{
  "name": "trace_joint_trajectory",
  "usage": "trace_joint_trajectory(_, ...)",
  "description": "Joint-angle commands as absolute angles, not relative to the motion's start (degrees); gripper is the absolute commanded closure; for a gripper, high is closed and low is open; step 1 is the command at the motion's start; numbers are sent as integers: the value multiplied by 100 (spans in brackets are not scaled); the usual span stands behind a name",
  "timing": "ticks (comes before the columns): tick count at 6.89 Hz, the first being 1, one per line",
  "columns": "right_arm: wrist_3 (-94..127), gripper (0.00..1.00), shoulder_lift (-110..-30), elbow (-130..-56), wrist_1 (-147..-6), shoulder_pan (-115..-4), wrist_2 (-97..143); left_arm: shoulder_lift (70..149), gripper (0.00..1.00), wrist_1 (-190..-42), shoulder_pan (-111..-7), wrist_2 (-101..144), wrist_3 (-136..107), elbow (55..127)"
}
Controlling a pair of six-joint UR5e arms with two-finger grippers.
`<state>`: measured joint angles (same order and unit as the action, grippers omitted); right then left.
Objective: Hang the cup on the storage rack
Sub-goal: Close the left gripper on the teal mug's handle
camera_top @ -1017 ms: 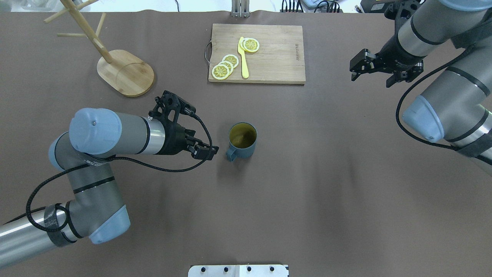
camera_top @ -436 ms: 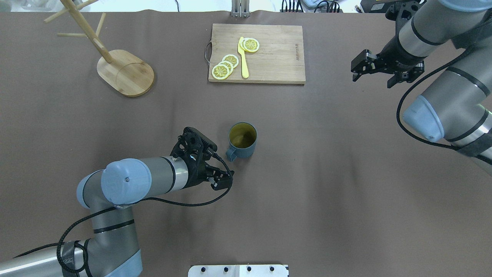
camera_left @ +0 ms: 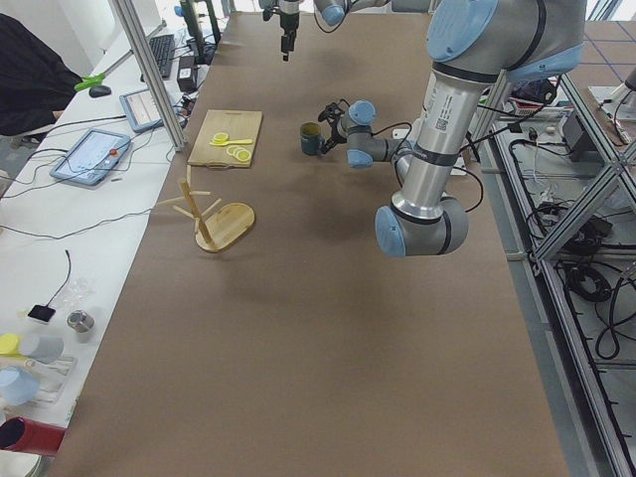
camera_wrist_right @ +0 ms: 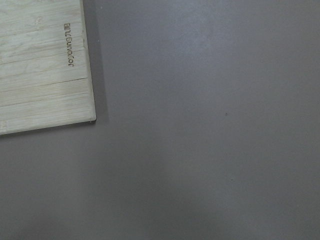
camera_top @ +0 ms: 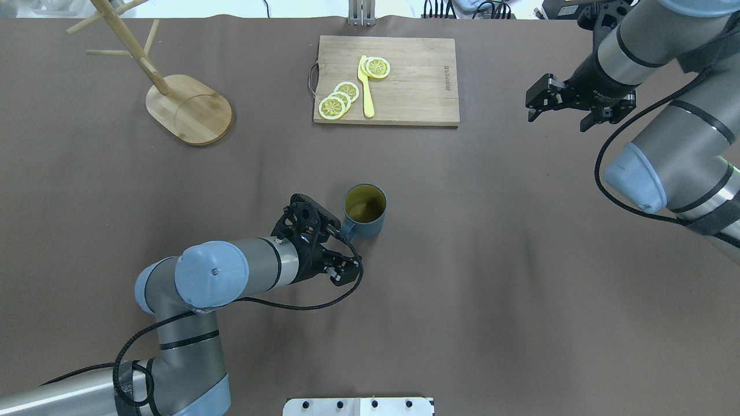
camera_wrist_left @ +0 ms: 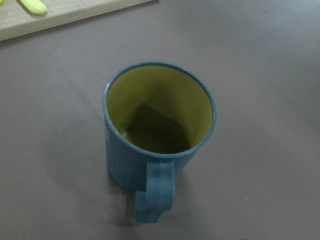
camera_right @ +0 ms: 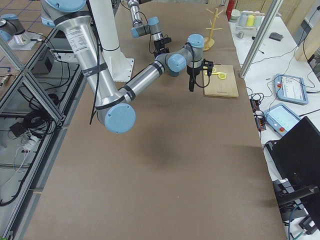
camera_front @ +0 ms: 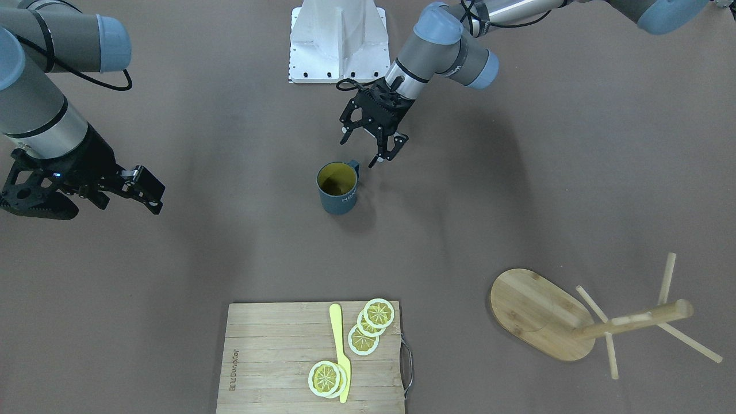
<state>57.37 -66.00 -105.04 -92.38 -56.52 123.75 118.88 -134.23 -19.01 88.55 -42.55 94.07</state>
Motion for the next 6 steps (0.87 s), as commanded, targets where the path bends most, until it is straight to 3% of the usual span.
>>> trace_joint_trajectory(1,5730,0,-6592,-10503,-9237,-5651,12366,12041,14,-13429,-1898,8851,-4254,9229)
trace_joint_trajectory(6,5783,0,-6539,-10512,-9229,-5590,12366,12041,16,-13447,-2197,8859,-4254,9149)
